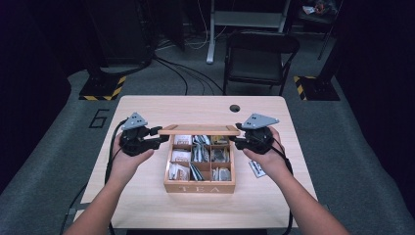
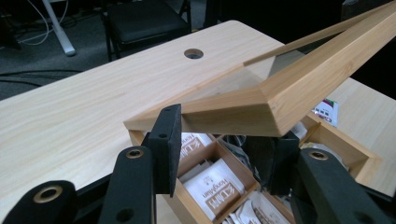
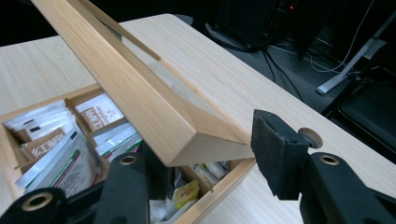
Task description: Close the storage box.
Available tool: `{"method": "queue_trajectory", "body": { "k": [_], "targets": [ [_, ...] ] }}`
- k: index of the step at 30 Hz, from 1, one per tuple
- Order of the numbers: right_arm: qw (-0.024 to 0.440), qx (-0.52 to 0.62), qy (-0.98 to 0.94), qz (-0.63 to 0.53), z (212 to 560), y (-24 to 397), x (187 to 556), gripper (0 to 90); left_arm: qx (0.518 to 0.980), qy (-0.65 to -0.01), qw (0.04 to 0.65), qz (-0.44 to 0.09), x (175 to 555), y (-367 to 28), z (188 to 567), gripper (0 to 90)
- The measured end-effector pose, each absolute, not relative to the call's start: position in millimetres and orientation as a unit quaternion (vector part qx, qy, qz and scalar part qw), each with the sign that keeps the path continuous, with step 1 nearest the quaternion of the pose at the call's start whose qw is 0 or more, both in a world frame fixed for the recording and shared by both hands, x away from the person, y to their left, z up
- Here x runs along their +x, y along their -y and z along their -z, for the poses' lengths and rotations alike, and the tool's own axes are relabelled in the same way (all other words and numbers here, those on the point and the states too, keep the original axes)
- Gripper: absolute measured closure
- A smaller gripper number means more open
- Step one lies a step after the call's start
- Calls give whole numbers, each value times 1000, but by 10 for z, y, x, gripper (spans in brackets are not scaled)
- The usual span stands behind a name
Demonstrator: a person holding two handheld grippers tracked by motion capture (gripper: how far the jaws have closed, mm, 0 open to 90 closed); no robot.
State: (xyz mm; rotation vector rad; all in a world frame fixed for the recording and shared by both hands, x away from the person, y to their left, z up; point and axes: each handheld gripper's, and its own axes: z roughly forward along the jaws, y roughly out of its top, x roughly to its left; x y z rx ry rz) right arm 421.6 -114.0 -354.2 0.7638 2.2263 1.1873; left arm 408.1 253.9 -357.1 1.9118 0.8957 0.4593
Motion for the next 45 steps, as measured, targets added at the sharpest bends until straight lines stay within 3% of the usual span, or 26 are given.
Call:
{"method": "queue_trajectory", "body": {
  "k": [45],
  "targets": [
    [191,319,-805,-462,4091,1271,3619,512,781,-370,480,-151,3593,-2630,4180,623]
  ]
}}
